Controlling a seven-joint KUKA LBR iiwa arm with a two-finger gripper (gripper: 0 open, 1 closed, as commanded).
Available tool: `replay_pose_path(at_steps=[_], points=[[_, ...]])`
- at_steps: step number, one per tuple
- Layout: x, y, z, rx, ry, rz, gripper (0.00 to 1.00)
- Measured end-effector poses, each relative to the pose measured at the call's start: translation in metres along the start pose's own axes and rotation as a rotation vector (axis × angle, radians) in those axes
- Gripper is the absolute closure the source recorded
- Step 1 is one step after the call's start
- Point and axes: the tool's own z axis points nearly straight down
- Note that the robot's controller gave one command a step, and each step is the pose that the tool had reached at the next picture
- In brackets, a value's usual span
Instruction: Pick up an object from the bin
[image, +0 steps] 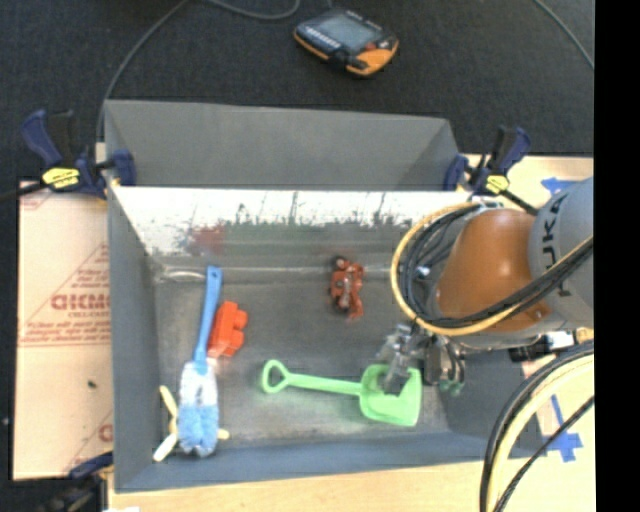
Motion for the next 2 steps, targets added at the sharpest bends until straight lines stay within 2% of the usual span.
replay_pose_path(at_steps=[1, 2], points=[[0.012, 0.003, 0.043, 0.002, 0.010, -0.005, 1.00], [-0.004, 0.004, -0.042, 0.001, 0.007, -0.004, 1.00]])
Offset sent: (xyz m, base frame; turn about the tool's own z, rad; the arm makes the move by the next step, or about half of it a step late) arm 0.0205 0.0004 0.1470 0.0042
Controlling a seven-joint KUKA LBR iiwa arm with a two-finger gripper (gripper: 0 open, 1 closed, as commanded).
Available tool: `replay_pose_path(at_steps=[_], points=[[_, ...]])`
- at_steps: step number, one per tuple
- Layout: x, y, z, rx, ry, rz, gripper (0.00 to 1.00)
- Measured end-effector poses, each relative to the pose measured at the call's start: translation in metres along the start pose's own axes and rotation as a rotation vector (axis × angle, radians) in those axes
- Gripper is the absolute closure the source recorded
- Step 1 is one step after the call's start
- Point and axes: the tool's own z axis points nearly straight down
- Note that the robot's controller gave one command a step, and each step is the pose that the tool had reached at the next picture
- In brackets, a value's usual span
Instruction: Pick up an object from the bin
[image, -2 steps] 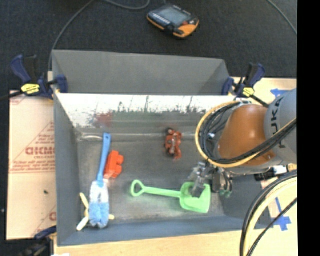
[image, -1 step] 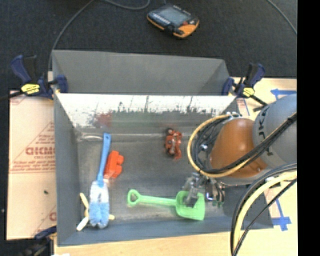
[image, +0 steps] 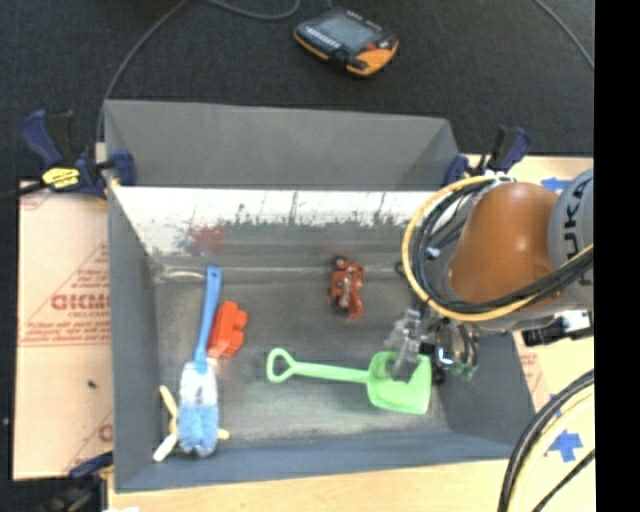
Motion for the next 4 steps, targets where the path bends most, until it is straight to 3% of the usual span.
replay_pose_path(at_steps=[1, 2, 3, 4], points=[[0.005, 0.003, 0.044, 0.000, -0.004, -0.003, 1.00], [0.005, 0.005, 0.073, 0.001, 0.006, -0.025, 1.00], [-0.016, 0.019, 0.081, 0.003, 0.007, -0.070, 1.00], [-0.047, 0.022, -0.001, 0.003, 0.008, -0.177, 1.00]])
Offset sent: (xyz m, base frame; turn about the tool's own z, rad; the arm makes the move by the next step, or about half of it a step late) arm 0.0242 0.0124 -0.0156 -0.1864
